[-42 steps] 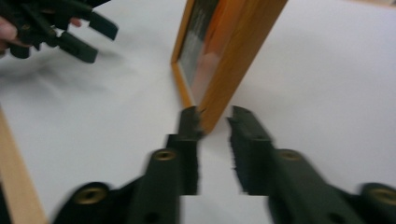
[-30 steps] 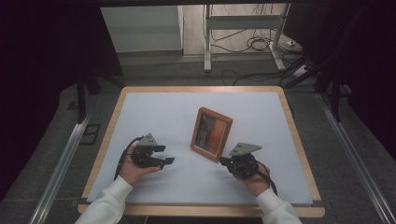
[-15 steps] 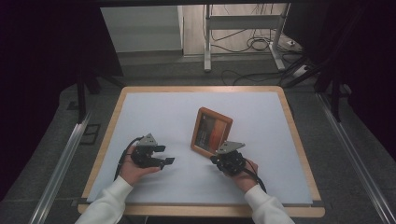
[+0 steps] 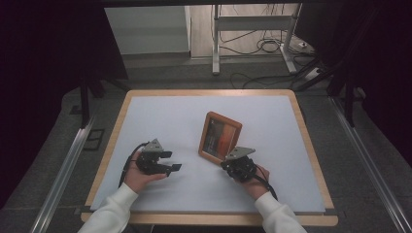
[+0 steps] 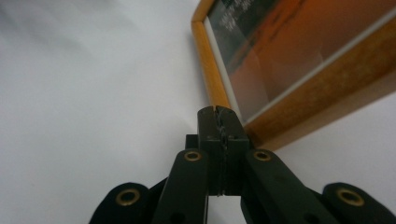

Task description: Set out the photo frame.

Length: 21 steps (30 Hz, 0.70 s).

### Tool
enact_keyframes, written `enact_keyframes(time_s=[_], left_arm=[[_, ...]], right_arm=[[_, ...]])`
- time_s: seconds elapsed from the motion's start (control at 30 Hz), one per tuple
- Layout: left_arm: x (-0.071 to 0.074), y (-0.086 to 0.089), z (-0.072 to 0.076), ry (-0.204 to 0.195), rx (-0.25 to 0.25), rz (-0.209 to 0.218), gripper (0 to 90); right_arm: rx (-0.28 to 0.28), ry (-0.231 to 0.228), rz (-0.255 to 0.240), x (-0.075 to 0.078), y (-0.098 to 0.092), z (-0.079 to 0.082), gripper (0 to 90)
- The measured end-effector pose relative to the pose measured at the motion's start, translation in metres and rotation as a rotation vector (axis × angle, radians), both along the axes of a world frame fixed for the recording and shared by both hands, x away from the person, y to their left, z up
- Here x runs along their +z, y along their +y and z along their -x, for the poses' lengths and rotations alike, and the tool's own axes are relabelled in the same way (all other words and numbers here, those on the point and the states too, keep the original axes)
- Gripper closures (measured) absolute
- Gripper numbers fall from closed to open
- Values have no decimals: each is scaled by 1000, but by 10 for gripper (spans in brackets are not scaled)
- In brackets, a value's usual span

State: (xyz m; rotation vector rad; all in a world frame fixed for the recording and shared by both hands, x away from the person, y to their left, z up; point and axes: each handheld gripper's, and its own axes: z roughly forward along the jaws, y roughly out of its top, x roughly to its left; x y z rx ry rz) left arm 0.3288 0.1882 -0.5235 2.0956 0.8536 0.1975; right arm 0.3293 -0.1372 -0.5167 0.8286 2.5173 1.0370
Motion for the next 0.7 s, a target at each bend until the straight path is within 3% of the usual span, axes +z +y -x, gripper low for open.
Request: enact_keyframes(time_s=[0.7], left_arm=[[-1,0,0,-3,-7,-6,303]], right_arm=[[-18,17,-6,-2,-11,-5,900]])
